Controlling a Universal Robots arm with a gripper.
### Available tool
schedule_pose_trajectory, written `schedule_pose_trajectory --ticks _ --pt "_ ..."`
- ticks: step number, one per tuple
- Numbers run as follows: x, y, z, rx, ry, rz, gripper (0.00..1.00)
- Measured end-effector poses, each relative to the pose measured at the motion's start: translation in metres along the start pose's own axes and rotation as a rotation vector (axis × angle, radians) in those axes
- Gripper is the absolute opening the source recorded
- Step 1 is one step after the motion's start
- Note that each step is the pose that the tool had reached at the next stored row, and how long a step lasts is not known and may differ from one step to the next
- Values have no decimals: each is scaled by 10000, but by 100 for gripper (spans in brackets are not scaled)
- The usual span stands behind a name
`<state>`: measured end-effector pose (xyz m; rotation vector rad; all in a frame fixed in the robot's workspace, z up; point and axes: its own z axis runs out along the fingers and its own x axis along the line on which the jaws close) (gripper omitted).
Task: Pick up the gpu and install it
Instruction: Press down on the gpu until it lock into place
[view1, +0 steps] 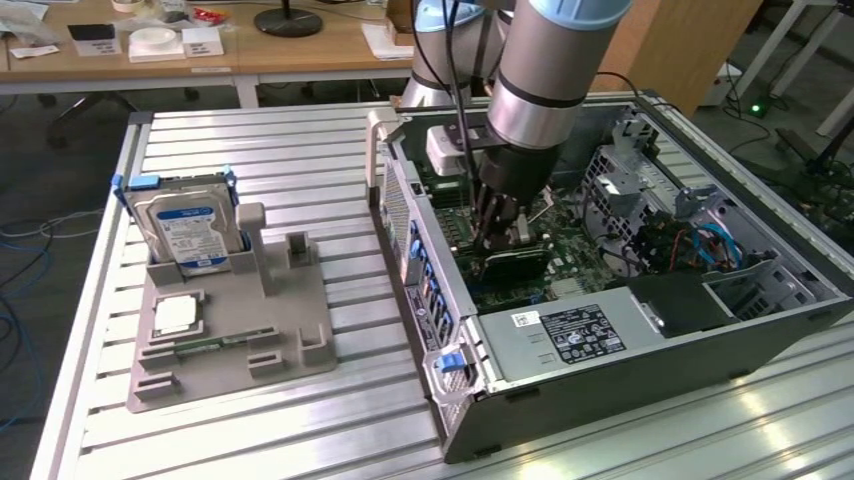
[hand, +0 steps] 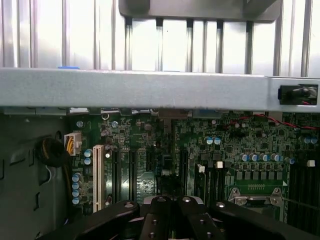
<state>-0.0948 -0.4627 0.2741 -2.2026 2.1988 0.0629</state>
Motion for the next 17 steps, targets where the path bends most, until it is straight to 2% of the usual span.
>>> schedule_pose_trajectory --ticks 8,17 --pt "-14 0 52 -1 -2 1 11" --pt "-17 1 102 -44 -2 5 11"
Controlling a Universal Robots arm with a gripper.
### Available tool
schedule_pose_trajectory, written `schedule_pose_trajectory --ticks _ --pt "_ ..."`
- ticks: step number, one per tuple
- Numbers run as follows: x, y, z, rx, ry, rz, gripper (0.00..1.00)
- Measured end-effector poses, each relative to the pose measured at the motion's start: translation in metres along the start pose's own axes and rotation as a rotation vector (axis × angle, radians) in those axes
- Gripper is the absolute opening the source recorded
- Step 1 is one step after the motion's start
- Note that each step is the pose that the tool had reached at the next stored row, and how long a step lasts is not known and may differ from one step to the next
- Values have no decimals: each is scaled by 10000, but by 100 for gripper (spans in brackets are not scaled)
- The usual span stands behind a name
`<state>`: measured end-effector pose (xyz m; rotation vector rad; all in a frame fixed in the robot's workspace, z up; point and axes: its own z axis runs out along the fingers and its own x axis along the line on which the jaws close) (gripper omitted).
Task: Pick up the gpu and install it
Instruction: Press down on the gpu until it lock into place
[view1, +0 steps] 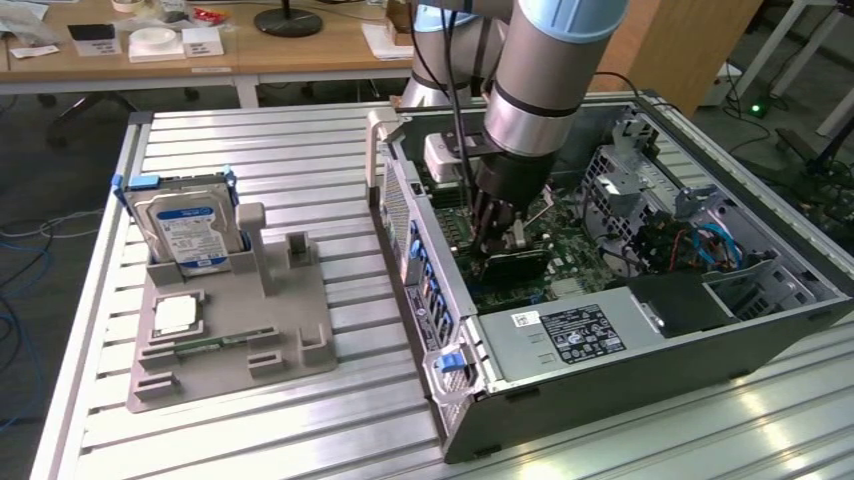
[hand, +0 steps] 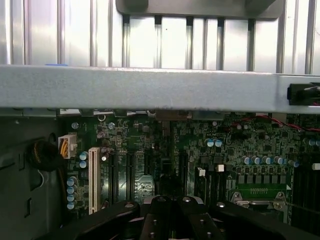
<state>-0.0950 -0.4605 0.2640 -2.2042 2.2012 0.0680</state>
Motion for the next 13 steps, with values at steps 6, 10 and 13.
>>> schedule_pose_trajectory --ticks 6,10,13 --pt "2 -1 47 -76 13 2 11" --pt "-7 -3 20 -97 -24 4 11" --pt "-9 1 -117 -108 1 5 11"
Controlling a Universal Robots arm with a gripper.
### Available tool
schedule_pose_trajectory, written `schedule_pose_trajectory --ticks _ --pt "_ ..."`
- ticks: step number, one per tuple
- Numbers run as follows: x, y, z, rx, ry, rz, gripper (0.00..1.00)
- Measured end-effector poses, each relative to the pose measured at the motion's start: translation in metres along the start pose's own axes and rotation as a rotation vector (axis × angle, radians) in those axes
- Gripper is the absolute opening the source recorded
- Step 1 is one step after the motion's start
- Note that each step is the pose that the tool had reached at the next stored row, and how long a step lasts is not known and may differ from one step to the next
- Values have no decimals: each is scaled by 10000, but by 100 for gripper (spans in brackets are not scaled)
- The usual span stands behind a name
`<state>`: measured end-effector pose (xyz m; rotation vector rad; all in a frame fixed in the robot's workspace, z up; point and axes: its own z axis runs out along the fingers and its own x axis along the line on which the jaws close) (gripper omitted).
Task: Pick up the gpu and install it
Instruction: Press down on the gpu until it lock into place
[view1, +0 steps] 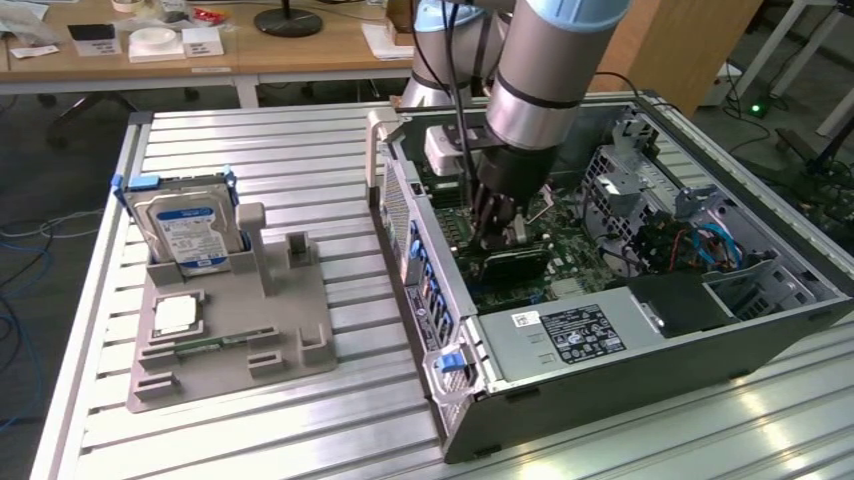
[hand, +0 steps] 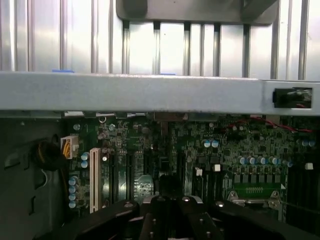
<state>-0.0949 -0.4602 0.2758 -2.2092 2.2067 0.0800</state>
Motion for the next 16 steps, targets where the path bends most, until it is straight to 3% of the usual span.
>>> schedule_pose_trajectory --ticks 6,16 --pt "0 -9 -24 0 0 -3 11" --pt "1 -372 -3 1 -2 -1 11"
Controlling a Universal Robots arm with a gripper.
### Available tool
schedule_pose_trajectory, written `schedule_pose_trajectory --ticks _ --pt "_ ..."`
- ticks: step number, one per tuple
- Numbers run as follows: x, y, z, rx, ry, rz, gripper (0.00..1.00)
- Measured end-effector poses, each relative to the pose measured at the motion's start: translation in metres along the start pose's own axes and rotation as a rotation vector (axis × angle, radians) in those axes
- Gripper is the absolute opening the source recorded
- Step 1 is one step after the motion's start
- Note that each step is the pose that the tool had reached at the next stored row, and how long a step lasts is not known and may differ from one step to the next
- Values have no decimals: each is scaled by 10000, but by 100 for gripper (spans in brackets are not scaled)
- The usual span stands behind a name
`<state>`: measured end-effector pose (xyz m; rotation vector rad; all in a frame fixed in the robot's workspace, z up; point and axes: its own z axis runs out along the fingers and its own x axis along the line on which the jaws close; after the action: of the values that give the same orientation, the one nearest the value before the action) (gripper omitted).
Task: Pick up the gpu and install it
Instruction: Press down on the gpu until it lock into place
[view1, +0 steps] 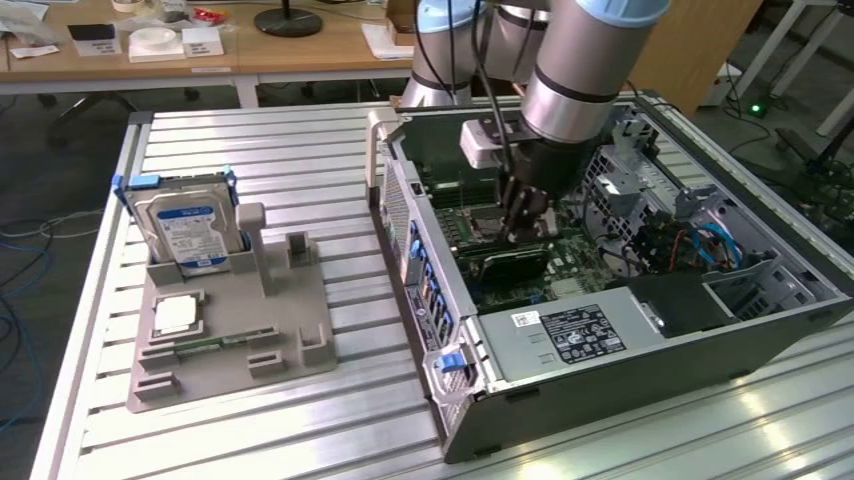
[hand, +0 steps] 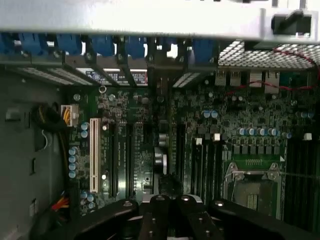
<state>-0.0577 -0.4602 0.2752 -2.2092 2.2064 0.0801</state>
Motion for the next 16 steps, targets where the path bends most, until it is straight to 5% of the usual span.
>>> schedule_pose_trajectory --ticks 9,16 --pt "1 -254 11 0 -1 1 11" --pt "1 -255 12 0 -2 0 11"
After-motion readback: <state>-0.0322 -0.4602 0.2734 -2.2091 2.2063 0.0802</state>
